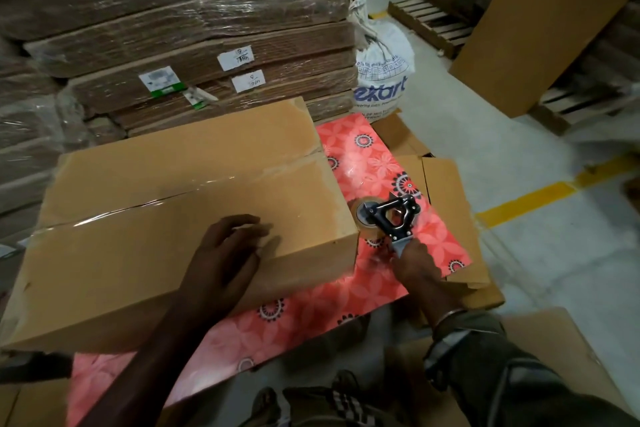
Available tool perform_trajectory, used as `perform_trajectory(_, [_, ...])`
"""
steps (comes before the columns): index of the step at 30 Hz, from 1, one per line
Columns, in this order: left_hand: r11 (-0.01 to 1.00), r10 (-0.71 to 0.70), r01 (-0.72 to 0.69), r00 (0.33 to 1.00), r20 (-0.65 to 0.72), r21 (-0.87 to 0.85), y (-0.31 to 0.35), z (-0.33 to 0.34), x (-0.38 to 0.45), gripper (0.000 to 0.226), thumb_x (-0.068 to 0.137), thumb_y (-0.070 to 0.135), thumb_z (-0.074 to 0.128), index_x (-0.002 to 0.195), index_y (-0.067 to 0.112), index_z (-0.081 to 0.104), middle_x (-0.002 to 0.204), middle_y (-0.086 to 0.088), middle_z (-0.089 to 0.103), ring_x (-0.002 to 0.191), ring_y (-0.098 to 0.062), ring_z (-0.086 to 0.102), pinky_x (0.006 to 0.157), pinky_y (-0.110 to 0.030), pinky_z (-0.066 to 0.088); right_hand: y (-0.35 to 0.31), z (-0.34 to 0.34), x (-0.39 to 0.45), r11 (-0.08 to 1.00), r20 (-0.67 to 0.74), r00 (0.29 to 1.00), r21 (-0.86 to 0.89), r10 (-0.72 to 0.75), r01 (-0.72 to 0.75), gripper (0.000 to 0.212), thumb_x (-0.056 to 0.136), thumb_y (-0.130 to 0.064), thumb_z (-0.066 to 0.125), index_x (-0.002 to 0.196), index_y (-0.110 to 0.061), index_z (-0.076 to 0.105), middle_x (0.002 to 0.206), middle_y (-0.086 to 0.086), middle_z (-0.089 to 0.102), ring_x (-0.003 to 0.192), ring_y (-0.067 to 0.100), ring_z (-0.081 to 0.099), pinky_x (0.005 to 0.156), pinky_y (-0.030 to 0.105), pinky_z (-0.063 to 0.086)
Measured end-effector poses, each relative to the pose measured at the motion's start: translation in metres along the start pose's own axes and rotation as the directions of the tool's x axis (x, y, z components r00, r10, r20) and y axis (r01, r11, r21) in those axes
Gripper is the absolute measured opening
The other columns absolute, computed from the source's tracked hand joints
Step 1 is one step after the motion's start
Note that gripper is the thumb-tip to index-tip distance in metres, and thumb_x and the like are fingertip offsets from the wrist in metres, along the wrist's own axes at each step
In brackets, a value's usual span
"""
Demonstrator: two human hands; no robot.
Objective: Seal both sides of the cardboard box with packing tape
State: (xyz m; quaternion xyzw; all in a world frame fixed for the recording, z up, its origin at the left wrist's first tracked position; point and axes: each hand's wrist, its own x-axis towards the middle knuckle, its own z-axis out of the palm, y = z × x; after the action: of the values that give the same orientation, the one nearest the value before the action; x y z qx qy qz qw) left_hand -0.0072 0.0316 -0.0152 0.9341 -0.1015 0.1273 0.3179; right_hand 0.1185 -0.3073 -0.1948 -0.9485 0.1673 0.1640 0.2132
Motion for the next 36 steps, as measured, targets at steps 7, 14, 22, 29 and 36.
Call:
perform_trajectory(7, [1.0,0.02,-0.02,1.0,-0.003,0.009,0.007,-0.002,0.005,0.03,0.097,0.02,0.063,0.125,0.016,0.072,0.136,0.002,0.059,0.126,-0.015,0.06,0.101,-0.03,0.049,-0.003,0.003,0.003,0.997,-0.065,0.997,0.057,0.051,-0.048,0.067,0.084,-0.06,0.065,0.123,-0.008,0.049,0.122,0.016,0.062,0.112,0.039,0.065,0.09,0.046,0.054])
perform_trajectory(14, [1.0,0.022,-0.022,1.0,-0.016,-0.017,0.002,-0.003,0.009,0.029,0.095,0.017,0.064,0.123,0.016,0.073,0.135,0.003,0.06,0.125,-0.015,0.061,0.101,-0.027,0.049,-0.003,-0.043,0.01,0.998,-0.189,0.982,0.061,-0.007,0.019,0.07,0.081,-0.072,0.039,0.102,-0.012,0.071,0.107,0.019,0.075,0.097,0.039,0.071,0.081,0.039,0.057])
perform_trajectory(22, [0.996,0.037,-0.04,0.998,-0.048,-0.084,-0.004,0.001,0.029,0.026,0.095,0.017,0.065,0.119,0.017,0.074,0.13,0.004,0.064,0.124,-0.013,0.062,0.103,-0.026,0.047,-0.04,-0.156,0.011,0.884,-0.076,0.99,0.445,-0.122,0.143,0.04,0.073,-0.056,0.071,0.073,-0.016,0.064,0.065,0.005,0.062,0.06,0.027,0.062,0.054,0.031,0.043])
perform_trajectory(29, [0.988,0.063,-0.081,0.989,-0.133,-0.132,-0.031,-0.01,0.066,0.025,0.093,0.016,0.07,0.118,0.014,0.073,0.124,0.001,0.069,0.122,-0.015,0.064,0.102,-0.031,0.048,-0.15,-0.249,-0.015,0.555,0.14,0.934,0.829,-0.329,0.071,0.008,0.089,-0.02,0.058,0.087,-0.014,0.055,0.065,0.001,0.04,0.049,0.012,0.029,0.043,0.022,0.02])
perform_trajectory(36, [0.993,0.048,-0.059,0.993,-0.107,-0.1,-0.072,-0.027,0.122,0.026,0.096,0.023,0.067,0.121,0.019,0.071,0.121,0.006,0.067,0.116,-0.007,0.062,0.09,-0.024,0.049,-0.263,-0.254,0.012,0.409,0.308,0.849,0.905,-0.429,-0.121,0.02,0.095,-0.026,0.047,0.077,-0.016,0.05,0.06,-0.008,0.038,0.043,0.004,0.03,0.038,0.017,0.022])
